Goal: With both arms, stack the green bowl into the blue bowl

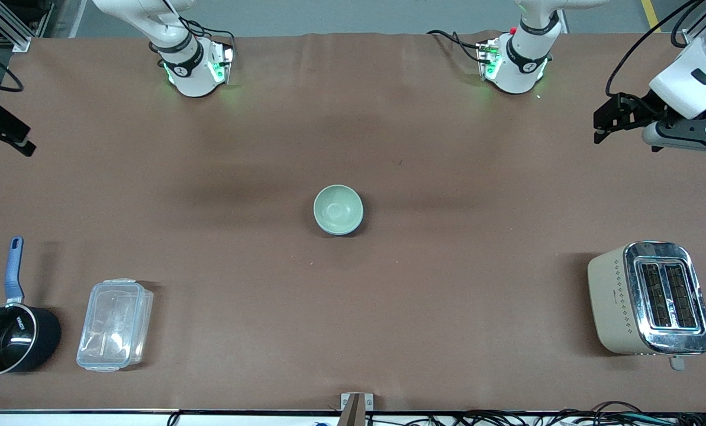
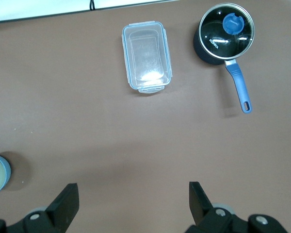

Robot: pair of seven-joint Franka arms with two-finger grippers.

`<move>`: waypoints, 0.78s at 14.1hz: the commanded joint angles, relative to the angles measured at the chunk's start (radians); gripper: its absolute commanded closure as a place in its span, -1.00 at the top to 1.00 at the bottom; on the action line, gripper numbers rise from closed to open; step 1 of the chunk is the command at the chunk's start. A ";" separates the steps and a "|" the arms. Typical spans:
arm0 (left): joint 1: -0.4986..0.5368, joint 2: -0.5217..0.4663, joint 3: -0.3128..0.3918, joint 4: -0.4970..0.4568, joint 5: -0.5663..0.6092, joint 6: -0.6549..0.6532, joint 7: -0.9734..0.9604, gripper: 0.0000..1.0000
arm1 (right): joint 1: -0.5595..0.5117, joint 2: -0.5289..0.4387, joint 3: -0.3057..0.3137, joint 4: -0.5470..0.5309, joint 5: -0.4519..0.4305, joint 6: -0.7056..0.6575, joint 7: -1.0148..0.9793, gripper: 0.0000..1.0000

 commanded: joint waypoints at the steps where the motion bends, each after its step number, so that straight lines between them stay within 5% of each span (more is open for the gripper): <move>1: 0.002 0.032 -0.008 0.050 0.021 -0.007 0.004 1.00 | -0.011 0.041 0.010 0.050 0.027 -0.019 -0.023 1.00; 11: 0.005 0.034 -0.010 0.049 0.018 -0.010 0.003 1.00 | -0.004 0.039 0.018 0.049 -0.023 -0.056 -0.046 1.00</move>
